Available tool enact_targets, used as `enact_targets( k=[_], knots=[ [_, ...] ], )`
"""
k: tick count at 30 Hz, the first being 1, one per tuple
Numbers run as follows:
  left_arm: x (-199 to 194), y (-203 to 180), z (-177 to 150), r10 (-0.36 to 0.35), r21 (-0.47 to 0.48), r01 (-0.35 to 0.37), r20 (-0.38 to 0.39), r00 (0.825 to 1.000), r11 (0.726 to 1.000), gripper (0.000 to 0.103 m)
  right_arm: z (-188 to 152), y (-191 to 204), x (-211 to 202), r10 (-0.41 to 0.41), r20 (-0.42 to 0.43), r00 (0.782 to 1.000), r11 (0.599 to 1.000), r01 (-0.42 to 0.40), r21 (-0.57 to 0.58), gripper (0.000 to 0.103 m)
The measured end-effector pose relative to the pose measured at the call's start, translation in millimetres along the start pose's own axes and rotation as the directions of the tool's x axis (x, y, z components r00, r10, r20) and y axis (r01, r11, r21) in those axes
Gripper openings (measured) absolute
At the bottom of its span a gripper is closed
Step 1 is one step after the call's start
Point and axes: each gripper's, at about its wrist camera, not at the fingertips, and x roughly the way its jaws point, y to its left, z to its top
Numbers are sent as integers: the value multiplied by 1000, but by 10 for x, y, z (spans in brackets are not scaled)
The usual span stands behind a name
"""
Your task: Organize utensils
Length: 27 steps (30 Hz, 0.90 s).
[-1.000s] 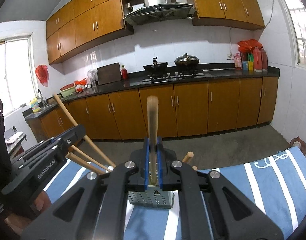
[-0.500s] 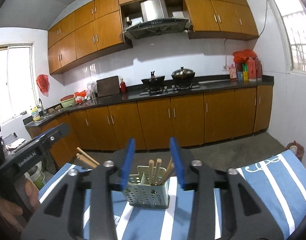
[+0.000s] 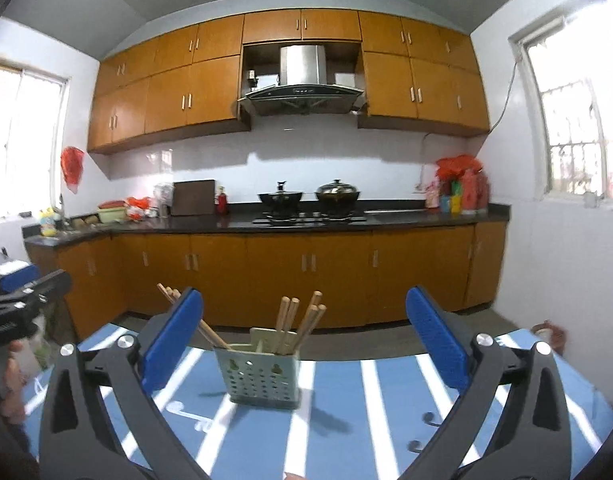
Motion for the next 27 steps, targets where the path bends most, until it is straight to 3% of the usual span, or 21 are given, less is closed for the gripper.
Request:
enact_targets(
  k=[6, 13, 19, 27],
  knots=[
    [-343, 59, -217, 43, -36, -43, 3, 999, 998, 101, -174, -26, -339, 5, -1, 1000, 999, -5, 46, 99],
    [-609, -86, -614, 157, 53, -157, 7, 988, 986, 101, -532, 55, -582, -45, -34, 998, 999, 46, 13, 99],
    [-745, -188, -973, 143, 81, -140, -27, 989, 987, 101, -898, 122, -809, -46, -41, 998, 999, 46, -20, 99],
    [-849, -255, -1355, 105, 49, -100, -89, 991, 994, 101, -1256, 146, -997, 16, -136, 991, 1000, -18, -15, 99]
  ],
)
